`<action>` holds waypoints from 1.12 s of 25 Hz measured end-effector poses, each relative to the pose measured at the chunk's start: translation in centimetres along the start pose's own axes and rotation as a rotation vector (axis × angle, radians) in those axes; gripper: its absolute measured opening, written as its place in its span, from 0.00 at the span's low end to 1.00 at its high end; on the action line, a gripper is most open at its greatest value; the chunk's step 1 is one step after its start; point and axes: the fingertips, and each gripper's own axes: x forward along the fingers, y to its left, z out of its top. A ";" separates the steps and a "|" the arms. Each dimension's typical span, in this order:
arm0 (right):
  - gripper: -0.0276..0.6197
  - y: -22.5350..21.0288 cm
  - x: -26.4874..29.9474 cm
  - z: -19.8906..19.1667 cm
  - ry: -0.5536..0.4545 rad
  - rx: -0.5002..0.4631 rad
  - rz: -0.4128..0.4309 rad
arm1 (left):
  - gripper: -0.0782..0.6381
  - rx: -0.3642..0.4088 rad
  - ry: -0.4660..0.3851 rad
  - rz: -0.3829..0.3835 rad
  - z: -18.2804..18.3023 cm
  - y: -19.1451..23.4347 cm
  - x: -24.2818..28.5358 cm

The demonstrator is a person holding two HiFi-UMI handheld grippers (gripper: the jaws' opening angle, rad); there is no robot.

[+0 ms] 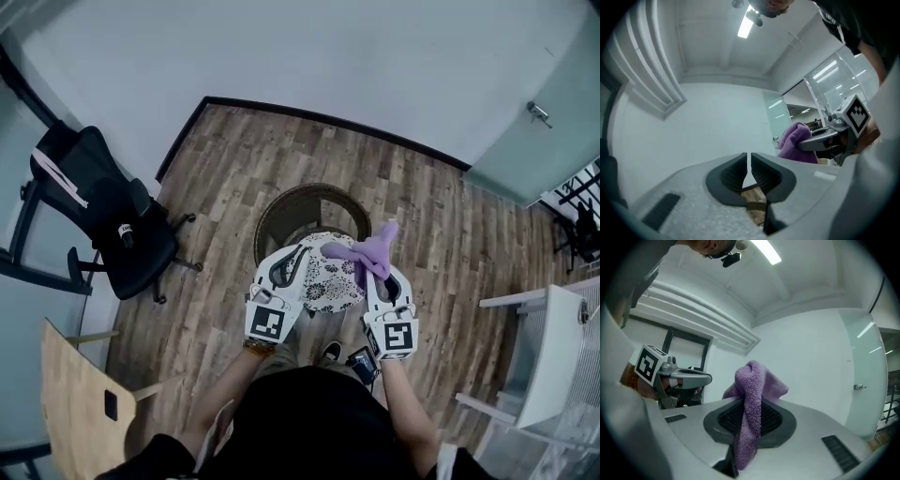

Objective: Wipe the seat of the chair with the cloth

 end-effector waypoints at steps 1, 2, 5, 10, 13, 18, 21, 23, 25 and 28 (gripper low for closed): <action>0.12 0.0 -0.3 1.0 -0.024 -0.007 -0.012 | 0.14 0.007 -0.013 0.013 1.0 0.2 -0.3; 0.12 0.0 -0.6 2.1 -0.045 -0.010 -0.027 | 0.14 0.020 -0.026 0.020 1.9 0.4 -0.5; 0.12 0.0 -1.4 5.2 -0.102 -0.002 -0.059 | 0.14 0.051 -0.066 0.024 4.3 0.4 -0.7; 0.12 0.5 -2.4 6.3 -0.119 -0.001 -0.066 | 0.14 0.077 -0.114 0.008 6.2 0.2 -1.2; 0.12 0.5 -2.6 5.6 -0.101 -0.056 -0.069 | 0.14 0.089 -0.131 0.009 6.9 0.5 -1.3; 0.12 0.4 -1.9 5.7 -0.074 -0.034 -0.089 | 0.14 0.120 -0.136 0.009 7.3 1.4 -1.2; 0.12 0.4 -1.0 6.1 -0.101 -0.033 -0.096 | 0.14 0.124 -0.127 0.013 6.9 2.4 -1.4; 0.12 0.3 -0.3 5.7 -0.089 -0.035 -0.103 | 0.14 0.118 -0.129 0.016 6.6 3.2 -1.3; 0.12 0.3 0.6 5.2 -0.079 -0.041 -0.106 | 0.14 0.117 -0.126 0.015 6.2 4.2 -1.2; 0.12 0.5 2.2 5.5 -0.085 -0.045 -0.120 | 0.14 0.105 -0.119 0.018 5.3 6.0 -1.3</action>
